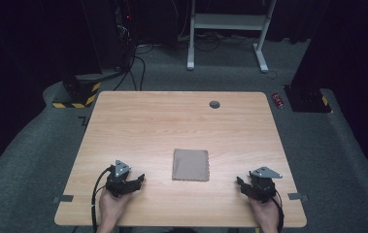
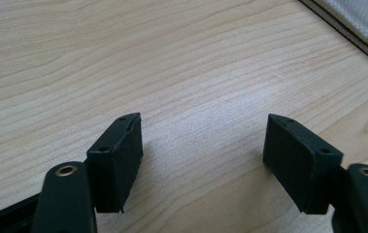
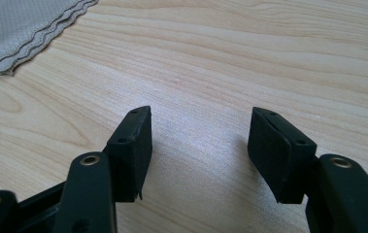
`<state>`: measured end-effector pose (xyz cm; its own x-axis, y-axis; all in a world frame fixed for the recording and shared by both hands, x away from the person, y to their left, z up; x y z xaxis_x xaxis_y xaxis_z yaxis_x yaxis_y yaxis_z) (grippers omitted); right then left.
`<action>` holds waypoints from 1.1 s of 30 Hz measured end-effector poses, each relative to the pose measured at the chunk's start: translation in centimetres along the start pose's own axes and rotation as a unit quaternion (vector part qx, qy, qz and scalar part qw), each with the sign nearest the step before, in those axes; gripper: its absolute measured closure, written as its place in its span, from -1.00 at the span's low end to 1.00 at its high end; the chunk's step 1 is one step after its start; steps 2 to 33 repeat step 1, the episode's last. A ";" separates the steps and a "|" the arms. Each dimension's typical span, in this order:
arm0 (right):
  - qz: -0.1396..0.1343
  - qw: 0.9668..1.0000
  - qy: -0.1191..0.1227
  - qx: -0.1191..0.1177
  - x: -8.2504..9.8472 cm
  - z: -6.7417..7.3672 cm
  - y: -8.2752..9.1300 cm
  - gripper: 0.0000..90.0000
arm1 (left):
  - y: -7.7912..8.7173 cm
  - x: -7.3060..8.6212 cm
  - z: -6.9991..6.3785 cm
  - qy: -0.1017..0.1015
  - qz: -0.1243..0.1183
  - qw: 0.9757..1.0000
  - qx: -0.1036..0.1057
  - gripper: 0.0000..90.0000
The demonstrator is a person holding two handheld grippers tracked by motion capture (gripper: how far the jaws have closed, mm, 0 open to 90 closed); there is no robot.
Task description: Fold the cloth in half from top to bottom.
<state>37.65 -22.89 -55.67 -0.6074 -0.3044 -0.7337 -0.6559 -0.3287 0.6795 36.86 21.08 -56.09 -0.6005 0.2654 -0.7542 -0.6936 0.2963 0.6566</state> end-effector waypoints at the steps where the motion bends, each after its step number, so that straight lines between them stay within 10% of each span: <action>1: 0.000 1.000 0.000 0.000 0.0 0.0 0.0 -0.08 | 0.0 0.0 0.0 0.000 0.000 1.000 0.000 -0.31; 33: 0.000 1.000 0.000 0.000 0.0 0.0 0.0 -0.08 | 0.0 0.0 0.0 0.000 0.000 1.000 0.000 -0.31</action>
Point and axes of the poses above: each handheld gripper's, and its own axes: y roughly backward along the jaws, x roughly out of its underside, z roughly to its left, the point moved 5 cm from there along -y, roughly forward along the jaws, and after that the axes turned 1 degree about -x, right-handed, at the moved point
